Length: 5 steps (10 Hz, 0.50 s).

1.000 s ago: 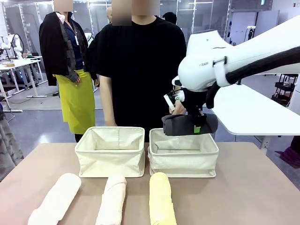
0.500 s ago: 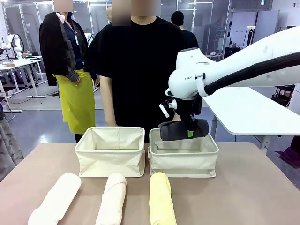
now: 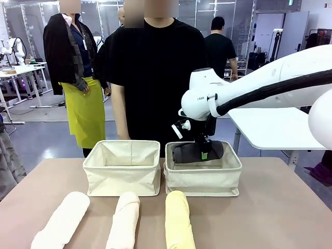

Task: Divide the towels into two baskets.
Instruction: Pick up one hotel-folded towel and place it in the Fabric basket indicated by the person.

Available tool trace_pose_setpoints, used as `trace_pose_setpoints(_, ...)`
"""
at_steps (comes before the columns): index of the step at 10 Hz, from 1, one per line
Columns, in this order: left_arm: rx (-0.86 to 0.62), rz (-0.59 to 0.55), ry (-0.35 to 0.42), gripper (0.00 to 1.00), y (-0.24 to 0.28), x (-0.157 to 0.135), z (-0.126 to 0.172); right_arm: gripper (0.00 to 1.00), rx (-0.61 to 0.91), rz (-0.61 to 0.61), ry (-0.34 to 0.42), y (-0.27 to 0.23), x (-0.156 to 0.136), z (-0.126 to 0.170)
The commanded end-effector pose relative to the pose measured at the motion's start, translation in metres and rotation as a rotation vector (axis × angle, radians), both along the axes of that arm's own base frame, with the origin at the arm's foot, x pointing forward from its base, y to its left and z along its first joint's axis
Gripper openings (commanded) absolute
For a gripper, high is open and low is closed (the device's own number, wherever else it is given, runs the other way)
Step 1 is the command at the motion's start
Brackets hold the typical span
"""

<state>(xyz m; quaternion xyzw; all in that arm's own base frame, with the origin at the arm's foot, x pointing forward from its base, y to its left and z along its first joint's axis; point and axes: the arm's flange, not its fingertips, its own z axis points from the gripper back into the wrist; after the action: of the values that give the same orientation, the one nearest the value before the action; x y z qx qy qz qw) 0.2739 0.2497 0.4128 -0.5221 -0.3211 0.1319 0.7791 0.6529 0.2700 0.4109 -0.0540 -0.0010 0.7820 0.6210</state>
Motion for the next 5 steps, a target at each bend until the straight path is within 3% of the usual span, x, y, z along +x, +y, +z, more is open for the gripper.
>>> trace_pose_setpoints(1, -0.005, 0.004, -0.011, 1.00, 0.002, -0.001, 0.001, 0.59, 0.022, 0.036, -0.020, 0.002, 0.015, -0.001)
trace_pose_setpoints(3, -0.005, 0.004, -0.011, 1.00, 0.002, -0.001, 0.001, 0.59, 0.022, 0.006, -0.019, -0.001, 0.022, -0.010)
trace_pose_setpoints(5, -0.005, 0.004, -0.011, 1.00, 0.002, -0.001, 0.001, 0.82, 0.025, 0.009, -0.019, 0.000, 0.022, -0.011)
